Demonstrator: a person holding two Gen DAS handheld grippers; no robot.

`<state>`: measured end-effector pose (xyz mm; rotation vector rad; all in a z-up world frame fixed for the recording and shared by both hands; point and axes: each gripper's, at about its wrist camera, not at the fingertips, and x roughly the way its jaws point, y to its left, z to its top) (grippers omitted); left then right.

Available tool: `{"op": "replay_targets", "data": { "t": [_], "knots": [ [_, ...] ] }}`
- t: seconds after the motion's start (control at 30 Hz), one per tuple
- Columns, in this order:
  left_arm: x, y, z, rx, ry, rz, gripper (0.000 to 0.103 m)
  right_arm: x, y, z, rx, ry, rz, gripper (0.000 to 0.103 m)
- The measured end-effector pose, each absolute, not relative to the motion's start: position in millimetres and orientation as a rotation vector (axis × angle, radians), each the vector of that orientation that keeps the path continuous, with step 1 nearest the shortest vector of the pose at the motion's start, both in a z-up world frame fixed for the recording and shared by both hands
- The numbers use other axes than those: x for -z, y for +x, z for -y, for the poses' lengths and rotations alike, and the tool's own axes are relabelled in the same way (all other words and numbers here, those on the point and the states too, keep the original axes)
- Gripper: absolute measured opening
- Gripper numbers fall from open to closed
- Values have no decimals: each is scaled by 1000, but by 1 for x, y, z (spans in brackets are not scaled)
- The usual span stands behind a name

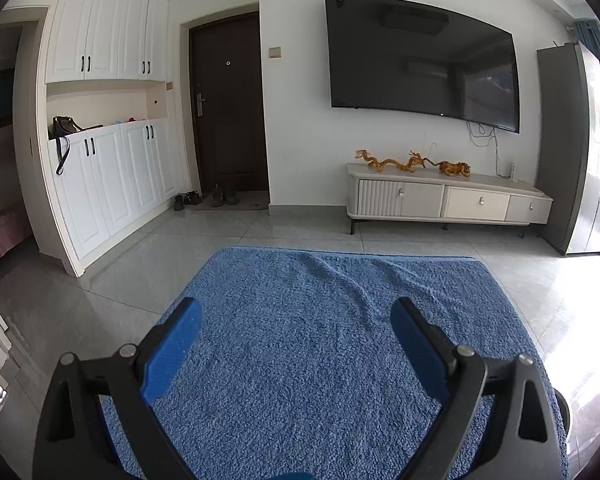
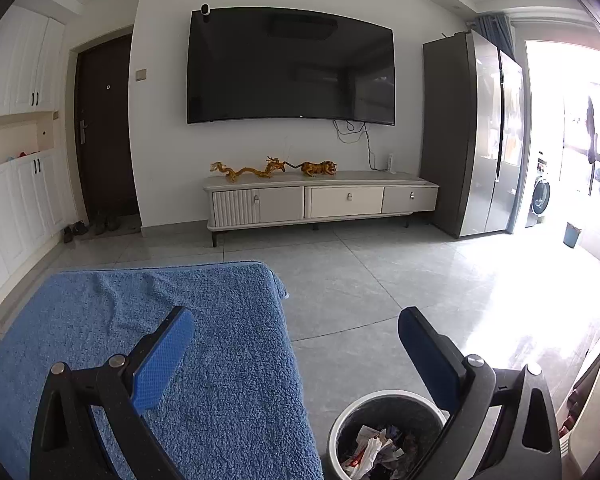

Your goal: Collect trash

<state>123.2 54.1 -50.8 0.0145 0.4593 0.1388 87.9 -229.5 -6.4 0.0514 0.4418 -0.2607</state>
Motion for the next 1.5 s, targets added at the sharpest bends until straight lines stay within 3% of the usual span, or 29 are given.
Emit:
{"op": "replay_targets", "data": {
  "t": [1.5],
  "knots": [
    [38, 110, -60, -138, -4, -426, 96, 6, 85, 222, 264, 38, -446, 103]
  ]
}}
